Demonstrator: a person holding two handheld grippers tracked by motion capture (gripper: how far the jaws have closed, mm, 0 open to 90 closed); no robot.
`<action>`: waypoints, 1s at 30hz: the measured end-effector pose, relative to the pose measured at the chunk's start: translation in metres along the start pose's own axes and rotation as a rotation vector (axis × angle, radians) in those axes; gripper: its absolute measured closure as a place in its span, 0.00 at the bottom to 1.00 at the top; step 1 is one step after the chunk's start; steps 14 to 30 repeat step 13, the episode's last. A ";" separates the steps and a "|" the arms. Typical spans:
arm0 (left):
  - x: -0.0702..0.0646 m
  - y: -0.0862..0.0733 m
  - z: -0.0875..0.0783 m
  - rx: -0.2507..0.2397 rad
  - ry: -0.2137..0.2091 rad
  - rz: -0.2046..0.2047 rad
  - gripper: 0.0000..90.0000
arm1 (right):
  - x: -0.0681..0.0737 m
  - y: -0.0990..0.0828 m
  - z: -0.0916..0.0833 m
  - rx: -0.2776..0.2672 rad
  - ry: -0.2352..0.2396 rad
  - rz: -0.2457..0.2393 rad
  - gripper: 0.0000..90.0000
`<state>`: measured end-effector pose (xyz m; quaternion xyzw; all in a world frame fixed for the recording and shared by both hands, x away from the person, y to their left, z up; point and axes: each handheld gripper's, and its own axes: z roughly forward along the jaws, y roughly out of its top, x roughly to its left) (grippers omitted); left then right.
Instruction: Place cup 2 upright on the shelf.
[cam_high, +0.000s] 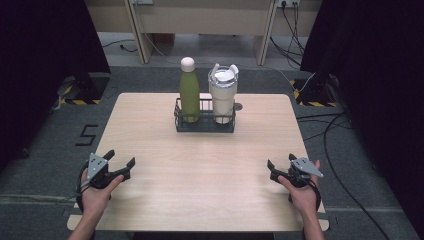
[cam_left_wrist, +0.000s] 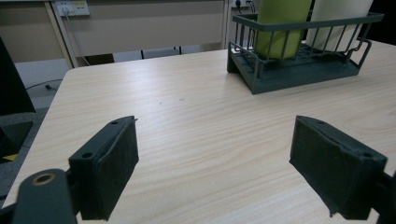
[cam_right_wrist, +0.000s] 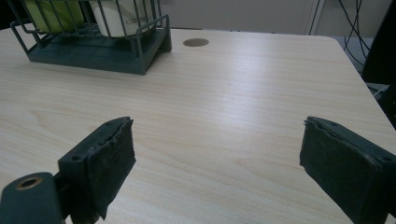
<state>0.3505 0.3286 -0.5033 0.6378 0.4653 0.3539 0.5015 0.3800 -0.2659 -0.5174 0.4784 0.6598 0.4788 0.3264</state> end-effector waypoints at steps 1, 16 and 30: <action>0.000 -0.001 0.000 0.000 0.002 -0.003 0.16 | 0.000 0.000 0.000 0.000 0.001 0.000 0.11; 0.002 -0.004 -0.004 -0.022 0.000 -0.014 0.17 | 0.001 0.000 0.000 0.002 0.006 -0.006 0.11; 0.002 -0.004 -0.004 -0.022 0.000 -0.014 0.17 | 0.001 0.000 0.000 0.002 0.006 -0.006 0.11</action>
